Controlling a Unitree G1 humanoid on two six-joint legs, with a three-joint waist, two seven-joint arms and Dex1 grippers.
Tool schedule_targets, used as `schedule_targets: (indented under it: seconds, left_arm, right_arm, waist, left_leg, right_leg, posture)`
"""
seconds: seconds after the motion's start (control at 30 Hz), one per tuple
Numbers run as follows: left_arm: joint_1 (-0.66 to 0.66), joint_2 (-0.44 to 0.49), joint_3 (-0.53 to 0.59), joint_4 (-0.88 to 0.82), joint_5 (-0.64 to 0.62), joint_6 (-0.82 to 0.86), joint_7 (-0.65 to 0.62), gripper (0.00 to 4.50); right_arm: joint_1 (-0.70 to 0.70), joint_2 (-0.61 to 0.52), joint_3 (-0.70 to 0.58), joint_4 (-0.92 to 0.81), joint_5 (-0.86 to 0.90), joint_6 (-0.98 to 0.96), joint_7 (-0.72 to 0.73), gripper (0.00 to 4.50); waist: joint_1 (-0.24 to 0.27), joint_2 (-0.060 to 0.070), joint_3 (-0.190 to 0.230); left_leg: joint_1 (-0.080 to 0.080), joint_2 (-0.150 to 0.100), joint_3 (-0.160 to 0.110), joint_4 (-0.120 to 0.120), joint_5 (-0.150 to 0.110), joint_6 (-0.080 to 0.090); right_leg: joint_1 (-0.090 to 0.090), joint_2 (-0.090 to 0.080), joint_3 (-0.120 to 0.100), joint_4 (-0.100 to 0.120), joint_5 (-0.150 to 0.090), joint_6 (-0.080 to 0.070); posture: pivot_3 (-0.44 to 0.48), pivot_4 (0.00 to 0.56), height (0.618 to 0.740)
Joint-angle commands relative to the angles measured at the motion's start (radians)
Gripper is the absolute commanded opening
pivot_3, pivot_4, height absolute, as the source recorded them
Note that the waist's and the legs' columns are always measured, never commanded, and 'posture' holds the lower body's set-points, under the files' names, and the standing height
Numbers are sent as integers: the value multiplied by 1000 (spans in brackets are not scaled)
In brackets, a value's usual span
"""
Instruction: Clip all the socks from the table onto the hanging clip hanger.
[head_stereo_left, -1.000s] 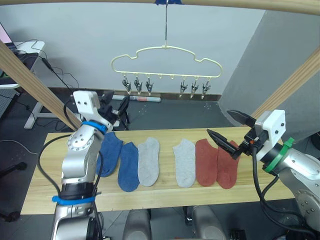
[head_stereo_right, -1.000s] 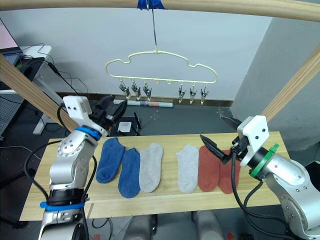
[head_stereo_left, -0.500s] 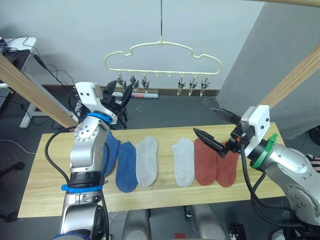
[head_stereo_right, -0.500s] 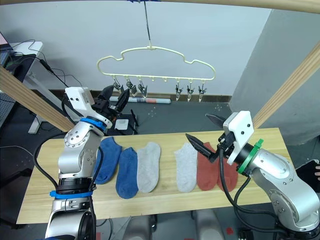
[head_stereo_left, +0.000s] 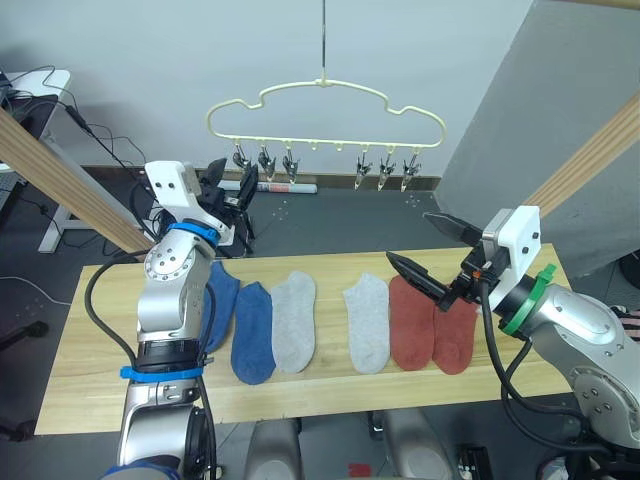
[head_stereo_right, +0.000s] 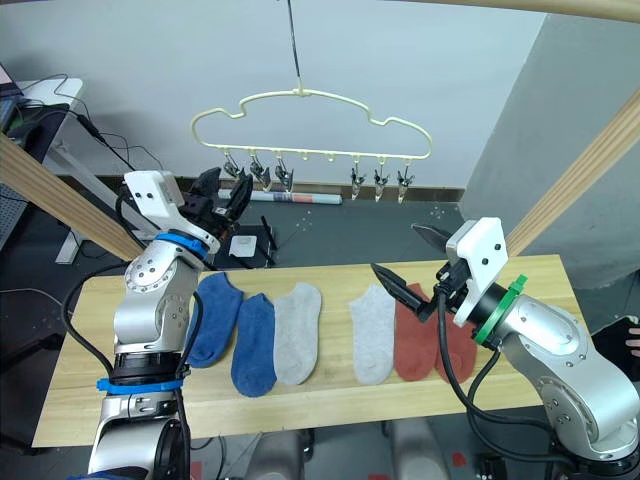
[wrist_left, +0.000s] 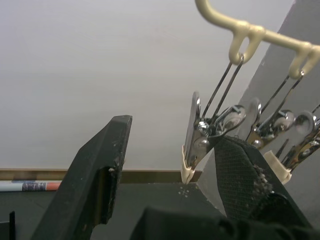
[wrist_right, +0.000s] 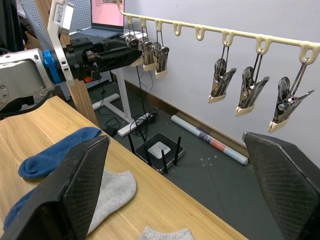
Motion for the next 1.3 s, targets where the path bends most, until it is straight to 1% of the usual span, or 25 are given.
schedule_targets:
  seconds: [0.03,0.2,0.3,0.4,0.6,0.7,0.9,0.93,1.3]
  left_arm:
    - [-7,-10,4,-57,5,-36,18,2897]
    - [4,-21,4,-103,-19,-8,23,2897]
    - [14,-23,3,-125,-18,9,35,2897]
    - [27,-23,3,-136,-19,16,35,2897]
    - [25,-26,1,-137,-18,23,34,2897]
    - [20,-23,0,-133,-17,20,32,2340]
    - [11,-21,3,-123,-14,14,33,535]
    - [11,-21,3,-123,-13,14,33,344]
    - [19,-13,8,-124,-12,11,21,322]
  right_arm:
    - [-36,2,-14,-51,36,-14,3,4500]
    - [-84,-4,-7,-36,61,-4,13,4500]
    - [-94,-10,-7,-33,77,-4,28,4500]
    - [-101,-15,-6,-30,90,-3,36,4500]
    - [-117,-22,-4,-20,99,-1,40,4500]
    - [-121,-25,-8,-20,103,4,36,4500]
    - [-131,-31,-13,-18,107,12,33,4500]
    - [-132,-31,-14,-18,108,13,33,4500]
    - [-119,-31,-3,-10,103,17,41,4500]
  waist:
    - [0,0,0]
    - [0,0,2]
    - [0,0,2]
    - [1,0,2]
    - [1,0,2]
    - [1,0,2]
    - [1,0,2]
    - [1,0,2]
    - [2,0,2]
  left_leg:
    - [0,0,0,0,0,0]
    - [-1,0,0,0,0,0]
    - [-4,0,0,0,0,0]
    - [-9,0,0,1,0,0]
    - [-10,0,0,1,0,0]
    - [-10,0,0,1,0,0]
    - [-11,0,0,1,0,0]
    - [-11,0,0,1,0,0]
    - [-11,0,0,1,0,0]
  right_leg:
    - [0,0,0,0,0,0]
    - [-1,0,0,0,0,0]
    - [-4,0,0,0,0,0]
    - [-10,0,0,1,0,0]
    - [-11,0,0,1,0,0]
    - [-12,0,0,1,0,0]
    - [-12,0,0,1,0,0]
    - [-12,0,0,1,0,0]
    - [-12,0,0,1,0,0]
  posture:
    - [-163,370,740]
    - [-160,369,740]
    - [-154,369,740]
    - [-151,368,740]
    - [-148,367,740]
    - [-147,367,740]
    - [-146,367,740]
    - [-144,366,740]
    - [-136,363,740]
